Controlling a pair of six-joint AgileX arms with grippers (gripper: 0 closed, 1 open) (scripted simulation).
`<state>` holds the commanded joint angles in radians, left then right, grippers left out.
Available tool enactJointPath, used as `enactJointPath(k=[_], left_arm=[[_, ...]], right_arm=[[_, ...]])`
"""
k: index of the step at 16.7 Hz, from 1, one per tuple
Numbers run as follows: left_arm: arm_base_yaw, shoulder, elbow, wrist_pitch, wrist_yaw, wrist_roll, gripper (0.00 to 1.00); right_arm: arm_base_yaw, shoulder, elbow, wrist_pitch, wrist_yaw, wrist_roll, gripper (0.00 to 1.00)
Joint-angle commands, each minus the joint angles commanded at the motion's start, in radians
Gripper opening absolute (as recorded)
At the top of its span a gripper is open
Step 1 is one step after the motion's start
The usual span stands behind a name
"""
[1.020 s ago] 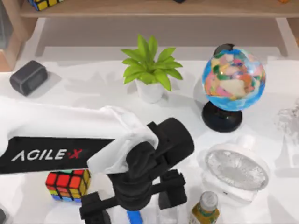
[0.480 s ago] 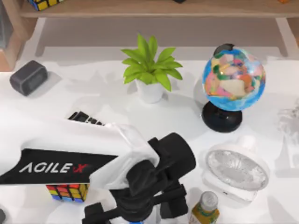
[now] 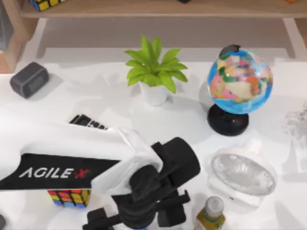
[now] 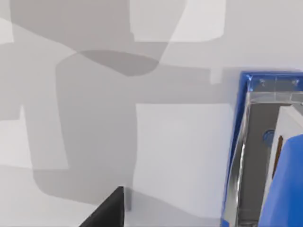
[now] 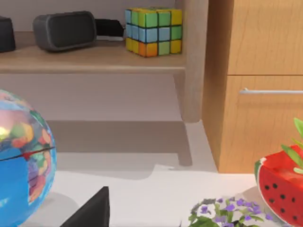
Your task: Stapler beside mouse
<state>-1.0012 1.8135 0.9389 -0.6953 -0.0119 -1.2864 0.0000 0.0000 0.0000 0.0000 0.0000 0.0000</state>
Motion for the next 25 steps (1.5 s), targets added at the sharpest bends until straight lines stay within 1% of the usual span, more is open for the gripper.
enactJointPath(k=[8, 9, 16, 25], left_arm=[[0.000, 0.000, 0.000, 0.000, 0.000, 0.000, 0.02], [0.000, 0.000, 0.000, 0.000, 0.000, 0.000, 0.00], [0.000, 0.000, 0.000, 0.000, 0.000, 0.000, 0.00], [0.010, 0.010, 0.042, -0.089, -0.032, 0.028, 0.00]], right_arm=[[0.000, 0.000, 0.000, 0.000, 0.000, 0.000, 1.00], [0.000, 0.000, 0.000, 0.000, 0.000, 0.000, 1.00], [0.000, 0.000, 0.000, 0.000, 0.000, 0.000, 1.00], [0.000, 0.000, 0.000, 0.000, 0.000, 0.000, 1.00]])
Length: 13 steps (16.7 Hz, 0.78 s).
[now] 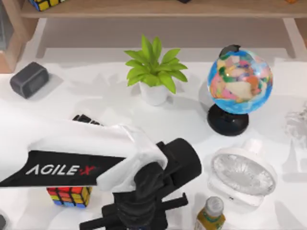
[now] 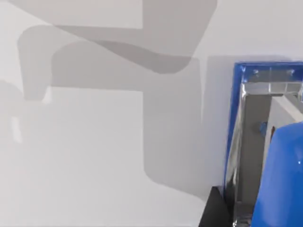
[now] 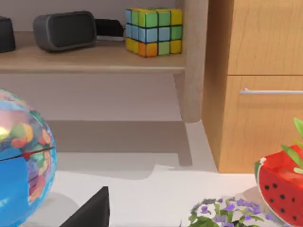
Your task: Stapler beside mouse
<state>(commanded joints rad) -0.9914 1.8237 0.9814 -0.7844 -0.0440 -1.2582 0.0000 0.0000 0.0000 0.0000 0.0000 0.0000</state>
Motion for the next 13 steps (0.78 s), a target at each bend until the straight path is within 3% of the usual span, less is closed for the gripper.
enactJointPath(k=[13], left_arm=[[-0.001, -0.090, 0.021, -0.054, 0.026, -0.015, 0.00]], right_arm=[[0.000, 0.000, 0.000, 0.000, 0.000, 0.000, 1.00]])
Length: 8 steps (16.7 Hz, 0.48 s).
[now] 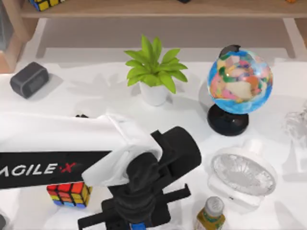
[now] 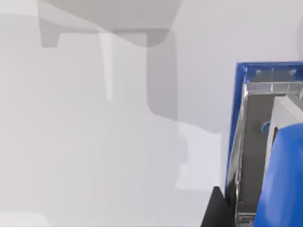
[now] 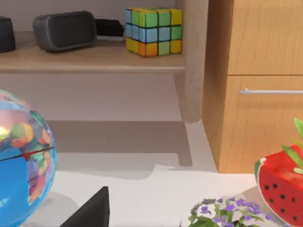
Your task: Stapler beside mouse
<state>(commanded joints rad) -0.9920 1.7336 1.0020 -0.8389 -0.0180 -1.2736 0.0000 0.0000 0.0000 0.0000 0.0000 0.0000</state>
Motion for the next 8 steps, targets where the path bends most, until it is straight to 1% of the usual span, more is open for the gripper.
enactJointPath(k=[2, 4, 6, 8], left_arm=[[0.026, -0.009, 0.018, 0.013, 0.002, 0.032, 0.00], [0.087, -0.022, 0.062, 0.039, 0.003, 0.105, 0.00], [0.184, -0.036, 0.122, 0.069, 0.000, 0.218, 0.00], [0.313, -0.039, 0.186, 0.093, -0.009, 0.369, 0.00]], right_arm=[[0.000, 0.000, 0.000, 0.000, 0.000, 0.000, 1.00], [0.000, 0.000, 0.000, 0.000, 0.000, 0.000, 1.00], [0.000, 0.000, 0.000, 0.000, 0.000, 0.000, 1.00], [0.000, 0.000, 0.000, 0.000, 0.000, 0.000, 1.00]])
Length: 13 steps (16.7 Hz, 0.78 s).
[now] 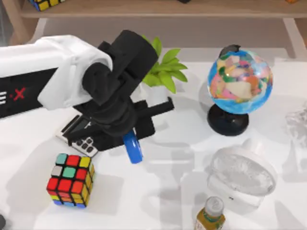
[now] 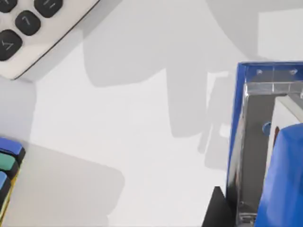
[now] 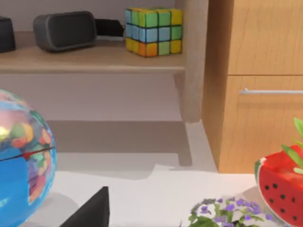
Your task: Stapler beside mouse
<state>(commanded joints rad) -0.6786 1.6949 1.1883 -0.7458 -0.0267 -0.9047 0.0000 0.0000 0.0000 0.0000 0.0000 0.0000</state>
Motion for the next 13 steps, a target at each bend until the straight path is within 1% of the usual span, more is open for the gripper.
enactJointPath(k=[4, 6, 8, 10, 13], left_arm=[[0.295, 0.035, 0.111, 0.002, -0.020, 0.390, 0.00], [0.440, 0.058, 0.140, -0.019, -0.023, 0.568, 0.00], [0.562, 0.079, 0.145, -0.051, -0.019, 0.727, 0.00], [0.655, 0.098, 0.131, -0.088, -0.009, 0.853, 0.00], [0.737, 0.132, 0.102, -0.147, 0.007, 0.982, 0.00]], right_arm=[[0.000, 0.000, 0.000, 0.000, 0.000, 0.000, 1.00], [0.000, 0.000, 0.000, 0.000, 0.000, 0.000, 1.00], [0.000, 0.000, 0.000, 0.000, 0.000, 0.000, 1.00], [0.000, 0.000, 0.000, 0.000, 0.000, 0.000, 1.00], [0.000, 0.000, 0.000, 0.000, 0.000, 0.000, 1.00]])
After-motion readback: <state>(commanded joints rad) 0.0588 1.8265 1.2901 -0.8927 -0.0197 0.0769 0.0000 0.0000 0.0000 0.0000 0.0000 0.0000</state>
